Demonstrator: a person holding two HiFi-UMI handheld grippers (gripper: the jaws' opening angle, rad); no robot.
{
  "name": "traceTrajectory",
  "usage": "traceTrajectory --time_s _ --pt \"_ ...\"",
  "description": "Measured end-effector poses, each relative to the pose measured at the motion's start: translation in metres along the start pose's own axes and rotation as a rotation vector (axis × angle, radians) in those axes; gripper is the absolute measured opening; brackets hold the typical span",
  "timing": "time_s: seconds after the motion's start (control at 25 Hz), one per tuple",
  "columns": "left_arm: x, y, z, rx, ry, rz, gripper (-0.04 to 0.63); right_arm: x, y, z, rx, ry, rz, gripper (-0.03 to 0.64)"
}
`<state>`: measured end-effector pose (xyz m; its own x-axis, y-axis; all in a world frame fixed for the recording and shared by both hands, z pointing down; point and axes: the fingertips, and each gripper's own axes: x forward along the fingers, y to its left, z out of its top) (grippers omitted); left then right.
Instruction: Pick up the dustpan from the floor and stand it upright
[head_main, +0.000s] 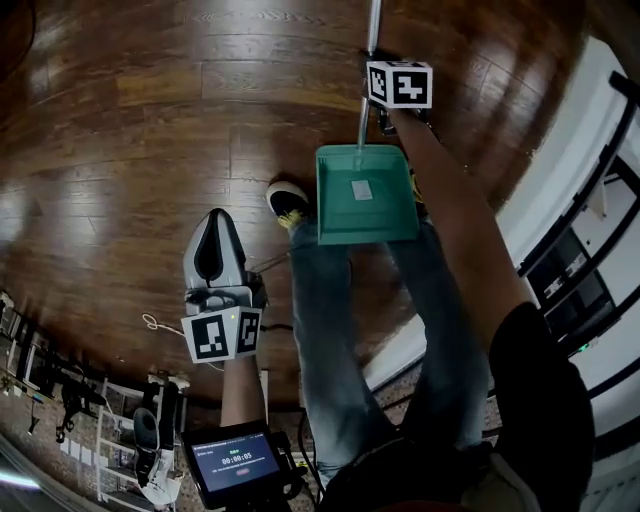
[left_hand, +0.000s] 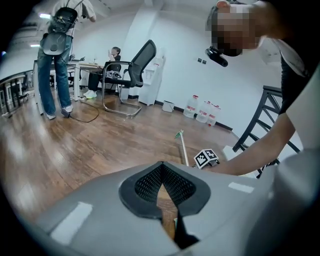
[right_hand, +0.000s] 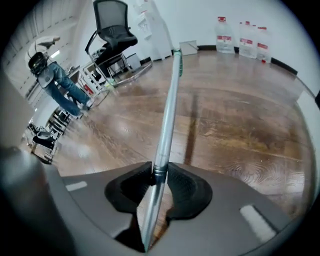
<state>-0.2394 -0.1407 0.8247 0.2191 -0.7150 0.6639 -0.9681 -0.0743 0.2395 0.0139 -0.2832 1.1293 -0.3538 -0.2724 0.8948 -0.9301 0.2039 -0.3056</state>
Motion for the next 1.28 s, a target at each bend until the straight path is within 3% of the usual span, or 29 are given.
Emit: traceTrajectory --time_s 0.2,0.4,0.56,0.8,1.12,1.28 --pt "-0.016 -0.023 0.037 0.051 -0.053 -0.059 0.018 -0.065 0.023 0.055 -0.049 -0.175 0.013 0.092" --pt "-0.034 -0.05 0.078 0.105 -0.12 -0.146 0.018 -0.139 0.058 0.074 -0.2 -0.32 0.049 0.087" --pt "-0.05 -0.071 0.1 0.14 -0.152 -0.214 0.018 -0.183 0.077 0.047 -0.307 -0.361 0.053 0.086" --pt "-0.087 -0.11 0.12 0.194 -0.233 -0.249 0.018 -0.239 0.082 0.002 -0.321 -0.511 0.129 0.089" --pt "-0.125 -0.156 0.073 0.293 -0.233 -0.288 0.018 -0.288 0.094 -0.086 -0.381 -0.62 0.174 0.097" --pt "-0.133 -0.178 0.07 0.333 -0.215 -0.3 0.018 -0.292 0.098 -0.106 -0.383 -0.597 0.255 0.109"
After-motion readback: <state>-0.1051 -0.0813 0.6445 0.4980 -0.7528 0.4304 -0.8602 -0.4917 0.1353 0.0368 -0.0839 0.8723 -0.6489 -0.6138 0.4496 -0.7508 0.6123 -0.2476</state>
